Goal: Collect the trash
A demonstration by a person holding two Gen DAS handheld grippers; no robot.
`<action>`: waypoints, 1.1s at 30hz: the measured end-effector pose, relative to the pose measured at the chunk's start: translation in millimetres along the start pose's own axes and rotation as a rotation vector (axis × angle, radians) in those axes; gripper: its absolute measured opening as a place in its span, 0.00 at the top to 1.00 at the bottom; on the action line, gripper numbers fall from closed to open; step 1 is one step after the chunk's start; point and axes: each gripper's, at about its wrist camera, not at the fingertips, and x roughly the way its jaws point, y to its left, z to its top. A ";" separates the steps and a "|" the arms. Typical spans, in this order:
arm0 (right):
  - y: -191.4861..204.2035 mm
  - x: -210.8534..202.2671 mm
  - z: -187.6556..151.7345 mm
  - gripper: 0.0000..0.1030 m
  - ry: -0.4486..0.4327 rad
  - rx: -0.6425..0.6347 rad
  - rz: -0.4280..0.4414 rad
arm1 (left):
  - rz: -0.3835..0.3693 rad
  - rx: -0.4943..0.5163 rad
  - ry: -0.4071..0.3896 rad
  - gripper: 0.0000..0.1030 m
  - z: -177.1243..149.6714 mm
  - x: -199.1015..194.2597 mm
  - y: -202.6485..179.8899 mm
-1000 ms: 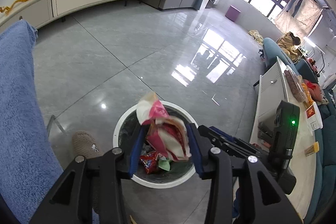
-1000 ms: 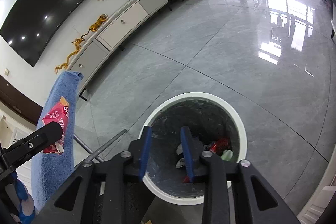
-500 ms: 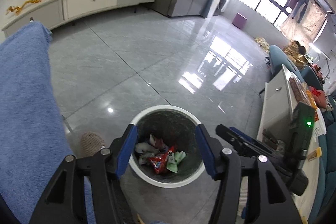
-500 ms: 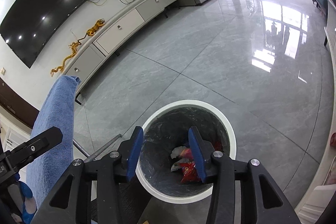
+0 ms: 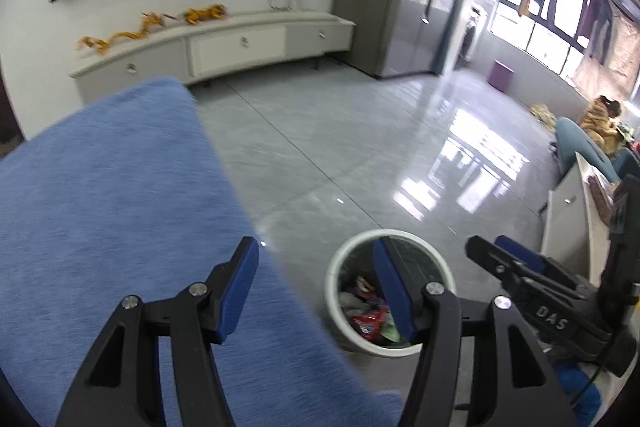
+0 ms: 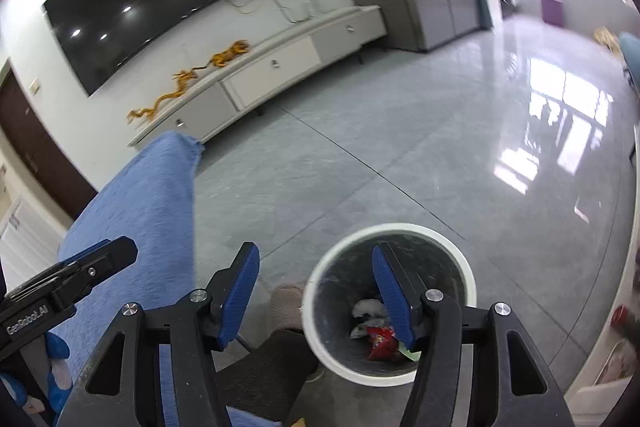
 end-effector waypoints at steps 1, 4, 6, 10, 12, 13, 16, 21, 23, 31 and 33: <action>10.4 -2.2 0.6 0.43 -0.007 -0.023 0.005 | 0.022 -0.001 -0.018 0.44 -1.7 -8.7 6.8; 38.5 -8.6 1.5 0.40 -0.025 -0.081 0.024 | 0.072 -0.022 -0.066 0.44 -5.2 -34.0 29.5; 54.5 -13.1 0.9 0.39 -0.036 -0.117 0.037 | 0.105 -0.038 -0.101 0.44 -7.5 -50.7 41.4; 83.2 -26.9 -3.8 0.37 -0.079 -0.185 0.059 | 0.169 -0.051 -0.161 0.43 -16.2 -81.2 61.4; 93.8 -34.3 -8.8 0.33 -0.101 -0.205 0.071 | 0.203 -0.051 -0.186 0.36 -23.7 -95.2 65.8; 99.5 -37.4 -10.9 0.31 -0.112 -0.216 0.074 | 0.222 -0.052 -0.206 0.32 -28.7 -105.2 68.3; 116.7 -47.2 -17.8 0.24 -0.146 -0.252 0.078 | 0.266 -0.059 -0.251 0.25 -42.2 -126.1 72.2; 136.9 -67.7 -28.1 0.07 -0.207 -0.284 0.063 | 0.316 -0.082 -0.288 0.21 -57.9 -152.6 76.8; 141.3 -76.6 -31.0 0.04 -0.231 -0.291 0.056 | 0.333 -0.091 -0.307 0.21 -60.9 -161.9 78.6; 138.6 -103.0 -37.4 0.00 -0.297 -0.283 0.037 | 0.403 -0.084 -0.395 0.07 -70.3 -196.2 64.8; 137.9 -109.4 -39.3 0.00 -0.313 -0.284 0.036 | 0.412 -0.081 -0.408 0.04 -72.5 -202.0 60.9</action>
